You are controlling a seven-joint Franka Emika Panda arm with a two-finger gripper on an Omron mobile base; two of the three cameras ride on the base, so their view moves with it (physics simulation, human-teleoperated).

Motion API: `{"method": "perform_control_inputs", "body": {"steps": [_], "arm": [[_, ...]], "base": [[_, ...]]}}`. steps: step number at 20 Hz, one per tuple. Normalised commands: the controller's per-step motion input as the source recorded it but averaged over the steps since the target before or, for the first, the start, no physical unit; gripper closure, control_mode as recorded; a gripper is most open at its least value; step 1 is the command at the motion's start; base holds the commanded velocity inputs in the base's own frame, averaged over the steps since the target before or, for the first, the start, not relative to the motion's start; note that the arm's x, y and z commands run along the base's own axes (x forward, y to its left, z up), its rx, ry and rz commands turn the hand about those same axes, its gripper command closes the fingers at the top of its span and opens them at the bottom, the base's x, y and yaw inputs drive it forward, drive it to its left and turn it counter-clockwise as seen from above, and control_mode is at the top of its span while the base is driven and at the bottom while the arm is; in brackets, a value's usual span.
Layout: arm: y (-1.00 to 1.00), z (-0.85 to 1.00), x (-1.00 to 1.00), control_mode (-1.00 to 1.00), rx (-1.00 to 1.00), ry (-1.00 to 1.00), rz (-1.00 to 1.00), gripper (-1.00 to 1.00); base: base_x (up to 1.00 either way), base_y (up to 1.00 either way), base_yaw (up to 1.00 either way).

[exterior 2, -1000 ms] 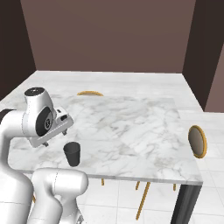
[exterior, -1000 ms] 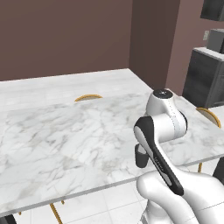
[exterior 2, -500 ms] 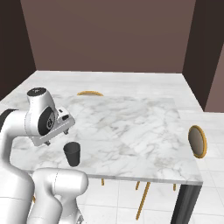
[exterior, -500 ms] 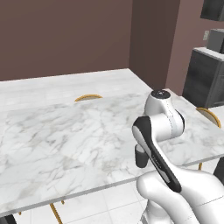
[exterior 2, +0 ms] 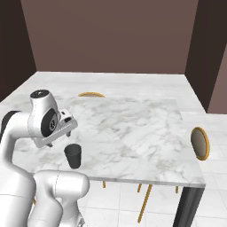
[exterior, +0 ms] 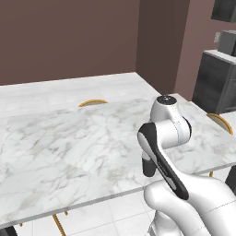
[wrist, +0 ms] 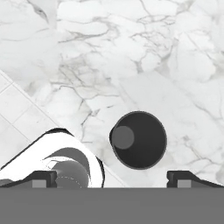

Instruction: Pick the pot and glass cup and place them in the sink. Then turn on the water.

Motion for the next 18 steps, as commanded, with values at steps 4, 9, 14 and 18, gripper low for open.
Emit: {"method": "perform_control_inputs", "body": {"steps": [4,9,14,18], "arm": [[0.0,-0.12,0.01,-1.0,0.0,0.01,0.0,-1.0],[0.0,-0.16,0.04,-1.0,0.0,0.0,0.0,-1.0],[0.0,-0.14,0.0,-1.0,0.0,0.02,0.0,-1.0],[0.0,-0.1,0.0,-1.0,0.0,0.04,0.0,-1.0]], "base": [[0.0,0.0,0.0],[0.0,0.0,0.0],[0.0,0.0,0.0],[0.0,0.0,0.0]]}}
